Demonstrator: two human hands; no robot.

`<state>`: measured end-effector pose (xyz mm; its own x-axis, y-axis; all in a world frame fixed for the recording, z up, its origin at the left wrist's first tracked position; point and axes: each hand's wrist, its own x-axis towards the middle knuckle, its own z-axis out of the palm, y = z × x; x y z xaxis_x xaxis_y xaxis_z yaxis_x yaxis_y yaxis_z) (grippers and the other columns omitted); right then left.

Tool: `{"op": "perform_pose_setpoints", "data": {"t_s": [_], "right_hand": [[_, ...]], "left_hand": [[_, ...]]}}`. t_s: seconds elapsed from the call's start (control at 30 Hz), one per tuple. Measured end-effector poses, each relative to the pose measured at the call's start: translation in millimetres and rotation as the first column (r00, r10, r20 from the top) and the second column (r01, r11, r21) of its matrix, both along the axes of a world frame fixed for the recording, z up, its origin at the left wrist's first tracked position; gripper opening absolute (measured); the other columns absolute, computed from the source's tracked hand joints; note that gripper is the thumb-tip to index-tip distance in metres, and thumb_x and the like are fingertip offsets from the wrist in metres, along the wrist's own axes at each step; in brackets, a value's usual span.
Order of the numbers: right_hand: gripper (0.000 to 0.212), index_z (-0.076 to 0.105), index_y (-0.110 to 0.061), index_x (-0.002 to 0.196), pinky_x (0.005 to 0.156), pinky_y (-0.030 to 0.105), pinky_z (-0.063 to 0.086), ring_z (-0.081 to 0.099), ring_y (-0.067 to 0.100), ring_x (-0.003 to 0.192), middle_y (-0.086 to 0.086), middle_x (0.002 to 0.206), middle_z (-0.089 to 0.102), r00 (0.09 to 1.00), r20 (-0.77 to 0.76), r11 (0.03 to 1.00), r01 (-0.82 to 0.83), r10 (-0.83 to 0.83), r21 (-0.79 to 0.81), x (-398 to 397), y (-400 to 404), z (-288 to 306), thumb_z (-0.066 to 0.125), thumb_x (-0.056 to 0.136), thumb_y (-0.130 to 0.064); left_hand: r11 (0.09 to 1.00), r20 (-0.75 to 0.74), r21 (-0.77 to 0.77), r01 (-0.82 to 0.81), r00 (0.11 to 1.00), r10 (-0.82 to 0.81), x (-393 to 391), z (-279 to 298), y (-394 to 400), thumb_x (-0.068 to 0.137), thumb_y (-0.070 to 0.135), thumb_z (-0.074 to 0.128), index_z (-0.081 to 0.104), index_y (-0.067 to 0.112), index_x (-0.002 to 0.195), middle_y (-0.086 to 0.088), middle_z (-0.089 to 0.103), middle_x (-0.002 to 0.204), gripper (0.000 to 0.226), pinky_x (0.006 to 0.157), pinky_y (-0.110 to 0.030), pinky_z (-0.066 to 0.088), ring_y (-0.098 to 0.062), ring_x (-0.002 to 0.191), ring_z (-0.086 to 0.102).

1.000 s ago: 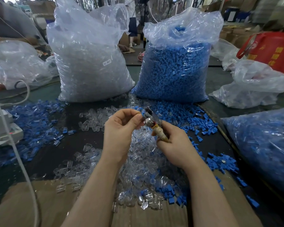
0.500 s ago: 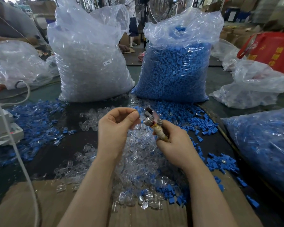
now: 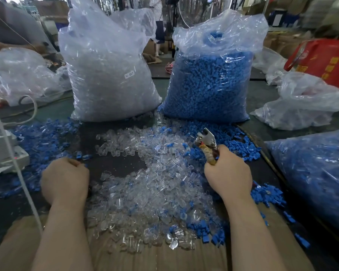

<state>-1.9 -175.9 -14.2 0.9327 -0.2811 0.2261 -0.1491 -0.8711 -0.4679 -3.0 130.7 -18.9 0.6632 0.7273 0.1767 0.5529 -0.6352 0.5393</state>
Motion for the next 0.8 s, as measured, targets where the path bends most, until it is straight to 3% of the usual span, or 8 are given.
{"op": "perform_pose_setpoints", "data": {"t_s": [0.2, 0.33, 0.43, 0.53, 0.63, 0.7, 0.8], "right_hand": [[0.014, 0.047, -0.018, 0.090, 0.047, 0.029, 0.024, 0.039, 0.015, 0.055, -0.002, 0.070, 0.048, 0.981, -0.129, 0.986, 0.132, -0.144, -0.098, 0, -4, 1, 0.057, 0.089, -0.028], [0.026, 0.053, -0.012, 0.109, 0.060, 0.033, 0.034, 0.044, 0.025, 0.070, 0.009, 0.111, 0.056, 0.965, -0.212, 0.980, 0.125, -0.156, -0.152, -1, -3, 0, 0.056, 0.091, -0.030], [0.030, 0.052, -0.011, 0.115, 0.063, 0.034, 0.036, 0.045, 0.026, 0.074, 0.011, 0.123, 0.048, 0.958, -0.250, 0.983, 0.106, -0.142, -0.151, 0, 0, -1, 0.056, 0.092, -0.030], [0.027, 0.053, -0.012, 0.113, 0.063, 0.034, 0.038, 0.047, 0.026, 0.073, 0.009, 0.120, 0.049, 0.959, -0.260, 0.986, 0.079, -0.115, -0.143, 0, 0, -1, 0.056, 0.092, -0.029], [0.023, 0.053, -0.013, 0.110, 0.063, 0.034, 0.038, 0.047, 0.025, 0.071, 0.007, 0.118, 0.050, 0.962, -0.257, 0.988, 0.062, -0.097, -0.142, 1, -1, -1, 0.056, 0.092, -0.028], [0.025, 0.053, -0.013, 0.113, 0.063, 0.034, 0.037, 0.048, 0.026, 0.072, 0.007, 0.124, 0.048, 0.965, -0.249, 0.989, 0.052, -0.086, -0.142, 1, -1, -1, 0.056, 0.092, -0.028], [0.029, 0.052, -0.014, 0.116, 0.066, 0.034, 0.037, 0.057, 0.029, 0.082, 0.006, 0.126, 0.046, 0.965, -0.260, 0.989, -0.001, -0.038, -0.148, 2, -1, -2, 0.056, 0.092, -0.030]], "left_hand": [[0.998, 0.032, -0.044, -0.047, 0.998, 0.049, 1, -2, 3, 0.092, 0.013, 0.064, 0.076, 0.004, 0.102, -0.027, 0.068, 0.101, 0.018, 0.081, -0.049, 0.051, -0.045, 0.096, 0.061], [0.998, 0.016, 0.060, 0.012, 1.000, -0.013, 4, 3, -6, 0.091, 0.020, 0.065, 0.068, 0.003, 0.115, -0.027, 0.067, 0.107, 0.030, 0.083, -0.047, 0.049, -0.045, 0.102, 0.060], [0.979, 0.038, 0.070, 0.193, 0.980, -0.196, 8, 12, -23, 0.091, 0.027, 0.064, 0.067, 0.015, 0.118, -0.014, 0.068, 0.109, 0.030, 0.084, -0.044, 0.050, -0.035, 0.100, 0.062], [0.903, -0.055, -0.031, 0.429, 0.901, -0.430, 12, 16, -52, 0.091, 0.038, 0.064, 0.063, 0.022, 0.122, -0.006, 0.068, 0.116, 0.035, 0.092, -0.043, 0.052, -0.026, 0.100, 0.064], [0.777, -0.222, -0.178, 0.604, 0.744, -0.630, 14, 13, -76, 0.092, 0.052, 0.058, 0.048, 0.025, 0.140, -0.007, 0.059, 0.130, 0.056, 0.100, -0.048, 0.048, -0.026, 0.112, 0.060], [0.715, -0.216, -0.244, 0.656, 0.682, -0.699, 14, 10, -85, 0.095, 0.050, 0.054, 0.044, 0.030, 0.143, -0.006, 0.054, 0.137, 0.053, 0.105, -0.047, 0.043, -0.026, 0.122, 0.053], [0.640, -0.087, -0.334, 0.692, 0.653, -0.752, 12, 12, -92, 0.097, 0.040, 0.055, 0.052, 0.035, 0.134, 0.000, 0.058, 0.129, 0.037, 0.099, -0.037, 0.046, -0.018, 0.113, 0.055]]}}
